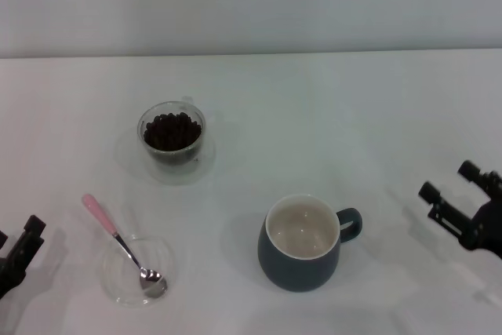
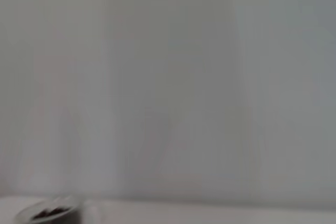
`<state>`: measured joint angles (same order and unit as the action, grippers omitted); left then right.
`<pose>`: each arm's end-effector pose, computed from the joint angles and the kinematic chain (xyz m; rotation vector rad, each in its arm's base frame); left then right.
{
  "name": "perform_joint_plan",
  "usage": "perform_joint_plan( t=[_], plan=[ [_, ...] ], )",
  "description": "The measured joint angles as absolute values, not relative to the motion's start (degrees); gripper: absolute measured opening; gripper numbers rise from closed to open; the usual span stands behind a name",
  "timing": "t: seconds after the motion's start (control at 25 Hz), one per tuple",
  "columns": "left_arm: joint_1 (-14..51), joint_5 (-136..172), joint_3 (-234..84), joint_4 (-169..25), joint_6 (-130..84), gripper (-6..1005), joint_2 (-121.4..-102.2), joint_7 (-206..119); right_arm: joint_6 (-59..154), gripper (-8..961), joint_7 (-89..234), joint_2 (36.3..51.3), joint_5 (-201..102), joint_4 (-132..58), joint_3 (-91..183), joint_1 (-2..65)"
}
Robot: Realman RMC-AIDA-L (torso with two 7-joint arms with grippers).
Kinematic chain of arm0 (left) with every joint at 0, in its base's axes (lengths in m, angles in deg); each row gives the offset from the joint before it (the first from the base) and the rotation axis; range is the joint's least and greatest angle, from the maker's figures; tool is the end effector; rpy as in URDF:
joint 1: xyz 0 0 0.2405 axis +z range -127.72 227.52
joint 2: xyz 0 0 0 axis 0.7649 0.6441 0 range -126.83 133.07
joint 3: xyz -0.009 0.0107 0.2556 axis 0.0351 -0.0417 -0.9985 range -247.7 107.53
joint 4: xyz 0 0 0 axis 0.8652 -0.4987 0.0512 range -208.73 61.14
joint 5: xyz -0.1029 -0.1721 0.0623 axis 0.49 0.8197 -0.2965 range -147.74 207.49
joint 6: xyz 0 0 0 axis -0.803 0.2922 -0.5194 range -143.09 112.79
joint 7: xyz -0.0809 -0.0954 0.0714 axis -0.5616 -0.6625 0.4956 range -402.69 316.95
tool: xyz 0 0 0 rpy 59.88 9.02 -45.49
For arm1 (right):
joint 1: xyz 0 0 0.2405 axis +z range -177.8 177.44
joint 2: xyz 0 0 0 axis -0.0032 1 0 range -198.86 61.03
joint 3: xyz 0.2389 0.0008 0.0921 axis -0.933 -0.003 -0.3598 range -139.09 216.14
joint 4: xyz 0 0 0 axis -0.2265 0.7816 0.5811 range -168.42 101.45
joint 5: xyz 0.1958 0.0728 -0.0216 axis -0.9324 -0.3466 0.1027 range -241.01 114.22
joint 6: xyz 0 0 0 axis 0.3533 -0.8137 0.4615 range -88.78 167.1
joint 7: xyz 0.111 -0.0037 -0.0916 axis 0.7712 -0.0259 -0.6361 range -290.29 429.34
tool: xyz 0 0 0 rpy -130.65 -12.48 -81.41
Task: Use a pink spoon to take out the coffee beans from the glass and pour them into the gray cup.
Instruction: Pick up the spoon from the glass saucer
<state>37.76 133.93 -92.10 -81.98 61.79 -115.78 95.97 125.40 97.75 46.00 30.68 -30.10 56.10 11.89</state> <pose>-0.3777 0.2100 -0.0470 -1.5808 -1.1546 -0.9463 0.3668 0.2110 -0.0187 -1.9285 0.6775 0.8536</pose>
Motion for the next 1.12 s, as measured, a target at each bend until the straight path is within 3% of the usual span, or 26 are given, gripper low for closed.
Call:
perform_joint_plan(
  t=[0.6, 1.12],
  plan=[
    [36.58, 117.96, -92.32, -72.22, 59.14, 826, -115.62, 74.86, 125.11, 852, 90.17, 46.13, 30.65, -26.22, 49.48, 13.36],
    [30.73, 113.49, -92.32, -70.99, 55.63, 790, -115.55, 73.69, 124.91, 852, 90.11, 46.13, 30.65, -25.50, 49.42, 13.35]
  ],
)
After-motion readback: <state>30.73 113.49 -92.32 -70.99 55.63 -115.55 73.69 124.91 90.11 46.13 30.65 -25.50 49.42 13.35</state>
